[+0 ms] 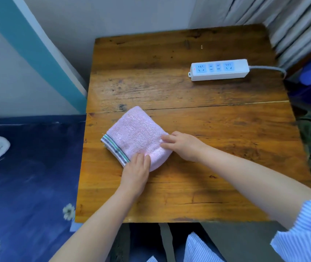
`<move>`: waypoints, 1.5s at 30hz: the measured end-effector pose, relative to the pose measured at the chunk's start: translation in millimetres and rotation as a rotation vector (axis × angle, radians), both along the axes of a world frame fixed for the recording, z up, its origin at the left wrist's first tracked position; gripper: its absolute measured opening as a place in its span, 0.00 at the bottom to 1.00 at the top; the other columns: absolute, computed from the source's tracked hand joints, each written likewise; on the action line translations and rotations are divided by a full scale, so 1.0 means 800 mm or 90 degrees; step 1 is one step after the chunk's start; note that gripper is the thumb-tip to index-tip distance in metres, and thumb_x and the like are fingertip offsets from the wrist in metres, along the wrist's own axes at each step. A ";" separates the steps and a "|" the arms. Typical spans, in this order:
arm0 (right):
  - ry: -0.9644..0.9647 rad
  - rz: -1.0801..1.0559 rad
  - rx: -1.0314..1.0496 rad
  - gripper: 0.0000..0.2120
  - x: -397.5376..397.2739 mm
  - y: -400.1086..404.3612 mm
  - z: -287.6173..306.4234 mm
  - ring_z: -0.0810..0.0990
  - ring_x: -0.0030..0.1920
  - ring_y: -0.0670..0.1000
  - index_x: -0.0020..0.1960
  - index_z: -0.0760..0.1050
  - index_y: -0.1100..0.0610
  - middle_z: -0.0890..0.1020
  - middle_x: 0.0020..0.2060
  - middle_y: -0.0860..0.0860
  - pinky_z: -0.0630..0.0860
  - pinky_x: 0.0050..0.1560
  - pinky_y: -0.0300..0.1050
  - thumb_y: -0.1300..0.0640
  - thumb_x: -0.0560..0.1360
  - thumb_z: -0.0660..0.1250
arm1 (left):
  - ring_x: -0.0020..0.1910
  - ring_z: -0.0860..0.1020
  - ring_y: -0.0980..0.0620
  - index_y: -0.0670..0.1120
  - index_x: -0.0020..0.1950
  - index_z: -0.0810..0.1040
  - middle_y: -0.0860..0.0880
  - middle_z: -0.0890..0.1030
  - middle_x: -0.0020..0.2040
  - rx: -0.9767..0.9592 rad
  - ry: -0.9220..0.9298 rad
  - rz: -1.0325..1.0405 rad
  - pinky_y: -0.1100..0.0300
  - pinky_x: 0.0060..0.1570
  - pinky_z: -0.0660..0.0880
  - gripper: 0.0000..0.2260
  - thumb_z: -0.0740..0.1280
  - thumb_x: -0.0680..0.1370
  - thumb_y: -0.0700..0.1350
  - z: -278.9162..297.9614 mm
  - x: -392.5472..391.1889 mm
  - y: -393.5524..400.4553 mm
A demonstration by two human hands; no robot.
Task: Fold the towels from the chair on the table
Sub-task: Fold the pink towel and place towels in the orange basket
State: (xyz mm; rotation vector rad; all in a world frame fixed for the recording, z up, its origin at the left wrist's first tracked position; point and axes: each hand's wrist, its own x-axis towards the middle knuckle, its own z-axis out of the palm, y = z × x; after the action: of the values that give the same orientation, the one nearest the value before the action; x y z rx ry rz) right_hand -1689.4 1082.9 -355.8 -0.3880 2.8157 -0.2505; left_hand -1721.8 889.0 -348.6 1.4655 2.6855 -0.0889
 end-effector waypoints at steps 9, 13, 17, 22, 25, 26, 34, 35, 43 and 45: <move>0.022 -0.284 -0.289 0.20 0.023 0.029 0.054 0.72 0.63 0.57 0.59 0.75 0.64 0.72 0.64 0.58 0.65 0.61 0.43 0.74 0.69 0.58 | 0.42 0.78 0.45 0.41 0.48 0.74 0.44 0.79 0.44 -0.025 -0.054 0.171 0.56 0.32 0.73 0.10 0.69 0.69 0.36 0.062 -0.009 0.043; 0.118 -0.395 -0.332 0.20 0.042 0.044 0.094 0.72 0.61 0.60 0.59 0.73 0.68 0.73 0.61 0.62 0.64 0.58 0.38 0.75 0.69 0.58 | 0.52 0.73 0.43 0.43 0.53 0.67 0.42 0.74 0.54 0.024 -0.114 0.226 0.52 0.39 0.66 0.09 0.55 0.75 0.34 0.095 -0.012 0.077; 0.147 -0.423 -0.287 0.21 0.080 0.037 0.128 0.72 0.57 0.58 0.62 0.70 0.63 0.70 0.59 0.59 0.70 0.56 0.46 0.71 0.70 0.63 | 0.51 0.73 0.41 0.40 0.56 0.69 0.41 0.75 0.53 0.121 -0.124 0.217 0.51 0.42 0.69 0.09 0.56 0.76 0.35 0.131 0.004 0.086; 0.224 -0.451 -0.179 0.14 0.127 -0.002 0.168 0.73 0.52 0.60 0.57 0.73 0.60 0.74 0.53 0.58 0.72 0.49 0.49 0.63 0.71 0.64 | 0.53 0.74 0.41 0.40 0.57 0.70 0.41 0.76 0.54 0.166 -0.081 0.183 0.50 0.48 0.71 0.10 0.56 0.77 0.35 0.175 0.051 0.048; 0.259 -0.389 -0.095 0.14 0.146 -0.045 0.199 0.71 0.54 0.59 0.56 0.74 0.60 0.76 0.53 0.58 0.68 0.49 0.48 0.61 0.70 0.64 | 0.54 0.73 0.42 0.39 0.58 0.68 0.41 0.74 0.56 0.142 -0.022 0.198 0.51 0.49 0.71 0.11 0.56 0.76 0.32 0.206 0.085 -0.014; 0.269 -0.360 -0.092 0.14 0.150 -0.068 0.210 0.70 0.54 0.59 0.55 0.74 0.60 0.76 0.53 0.58 0.67 0.49 0.48 0.61 0.70 0.64 | 0.54 0.73 0.42 0.39 0.57 0.68 0.41 0.74 0.56 0.132 -0.006 0.219 0.51 0.48 0.71 0.11 0.56 0.76 0.32 0.217 0.098 -0.043; 0.265 -0.116 -0.164 0.13 0.139 -0.277 0.271 0.73 0.53 0.60 0.53 0.74 0.63 0.77 0.51 0.59 0.69 0.48 0.47 0.63 0.68 0.65 | 0.60 0.70 0.42 0.38 0.62 0.64 0.40 0.71 0.59 0.013 0.073 0.429 0.49 0.51 0.71 0.15 0.57 0.75 0.33 0.277 0.168 -0.271; 0.260 -0.093 -0.176 0.14 0.134 -0.301 0.275 0.73 0.52 0.60 0.53 0.74 0.63 0.77 0.51 0.60 0.69 0.48 0.46 0.63 0.68 0.65 | 0.60 0.70 0.42 0.39 0.63 0.64 0.40 0.71 0.59 -0.007 0.084 0.451 0.49 0.51 0.71 0.16 0.57 0.75 0.32 0.281 0.172 -0.297; 0.199 0.221 -0.166 0.15 0.067 -0.561 0.299 0.72 0.56 0.57 0.55 0.72 0.61 0.77 0.52 0.56 0.68 0.45 0.44 0.59 0.69 0.65 | 0.61 0.70 0.42 0.39 0.65 0.62 0.41 0.71 0.61 -0.122 0.116 0.700 0.49 0.54 0.70 0.20 0.59 0.74 0.32 0.304 0.210 -0.546; 0.176 0.296 -0.167 0.16 0.050 -0.628 0.306 0.73 0.56 0.57 0.56 0.72 0.61 0.77 0.52 0.56 0.68 0.43 0.44 0.58 0.69 0.66 | 0.62 0.70 0.41 0.39 0.66 0.62 0.40 0.70 0.62 -0.135 0.110 0.776 0.48 0.54 0.70 0.20 0.58 0.74 0.32 0.310 0.220 -0.600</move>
State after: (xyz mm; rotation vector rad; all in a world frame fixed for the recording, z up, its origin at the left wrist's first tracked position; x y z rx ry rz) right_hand -1649.3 580.3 -110.6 -1.1971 2.8480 -0.4944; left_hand -1546.1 409.4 -100.4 -0.3676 3.0428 -0.3912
